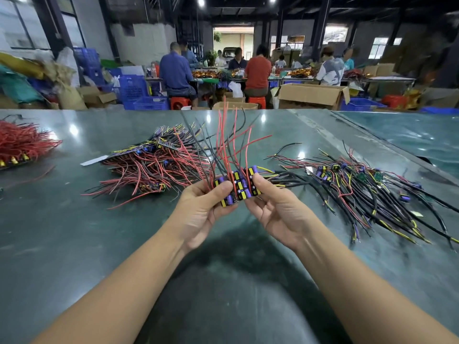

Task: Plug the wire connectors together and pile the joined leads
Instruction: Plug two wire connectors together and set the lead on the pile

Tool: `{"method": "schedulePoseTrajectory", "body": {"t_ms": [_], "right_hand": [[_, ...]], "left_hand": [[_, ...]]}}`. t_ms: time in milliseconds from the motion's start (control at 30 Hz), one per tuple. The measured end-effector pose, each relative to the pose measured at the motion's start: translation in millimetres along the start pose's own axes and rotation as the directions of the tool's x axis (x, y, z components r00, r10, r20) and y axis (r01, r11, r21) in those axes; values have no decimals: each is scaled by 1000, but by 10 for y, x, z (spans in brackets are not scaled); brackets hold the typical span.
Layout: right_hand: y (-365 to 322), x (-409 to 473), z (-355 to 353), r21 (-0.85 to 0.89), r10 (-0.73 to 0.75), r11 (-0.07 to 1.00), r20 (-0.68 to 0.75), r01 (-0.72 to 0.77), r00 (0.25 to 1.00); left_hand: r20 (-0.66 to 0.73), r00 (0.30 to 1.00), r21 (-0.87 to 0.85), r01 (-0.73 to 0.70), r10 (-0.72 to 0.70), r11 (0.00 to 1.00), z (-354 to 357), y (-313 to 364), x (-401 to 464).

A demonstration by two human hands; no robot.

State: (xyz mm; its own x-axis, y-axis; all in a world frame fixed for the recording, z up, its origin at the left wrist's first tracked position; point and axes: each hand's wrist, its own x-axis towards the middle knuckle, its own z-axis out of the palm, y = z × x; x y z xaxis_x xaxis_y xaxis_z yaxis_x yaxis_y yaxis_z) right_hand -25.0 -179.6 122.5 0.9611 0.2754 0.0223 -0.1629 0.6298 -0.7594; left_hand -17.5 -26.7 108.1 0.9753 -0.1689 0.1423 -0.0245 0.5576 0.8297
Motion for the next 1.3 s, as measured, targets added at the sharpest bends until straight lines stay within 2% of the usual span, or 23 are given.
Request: {"method": "schedulePoseTrajectory", "body": {"t_ms": [100,267,433,533,733,833,933,1100,1200,1300], "right_hand": [[34,8,-4,-118,-46,992,-41,40,998],[3,-45,-1,16,11,1000,4,-11,1000],[-58,-57,24,-10,26,1000,-7,-27,1000],[-99,-24,90,-87,38,995,-48,-42,998],[-207,74,328,-275,188,938,-116,-213,975],[-279,144,449,-221,208,948,-113,-229,972],[-312,233,489,-95,235,964,-121,-247,964],[-331,336,441,98,330,942,-81,-321,941],[-421,388,392,119,323,942,-79,-313,943],[-513,444,394,96,248,966,-83,-240,965]], "left_hand": [[-41,999,-2,26,-26,1000,-16,21,2],[-23,999,-22,23,-23,999,-40,89,-10],[-78,997,-17,-24,22,1000,-104,175,12],[-97,994,13,-54,55,998,-145,244,30],[-168,978,-23,-132,126,991,-222,435,78],[-229,966,-70,-138,119,988,-239,477,89],[-269,957,-120,-143,107,982,-224,491,94],[-342,923,-86,-218,177,972,-271,501,125],[-426,870,-18,-283,249,959,-350,535,144],[-481,827,-12,-339,292,941,-374,544,151]]}}
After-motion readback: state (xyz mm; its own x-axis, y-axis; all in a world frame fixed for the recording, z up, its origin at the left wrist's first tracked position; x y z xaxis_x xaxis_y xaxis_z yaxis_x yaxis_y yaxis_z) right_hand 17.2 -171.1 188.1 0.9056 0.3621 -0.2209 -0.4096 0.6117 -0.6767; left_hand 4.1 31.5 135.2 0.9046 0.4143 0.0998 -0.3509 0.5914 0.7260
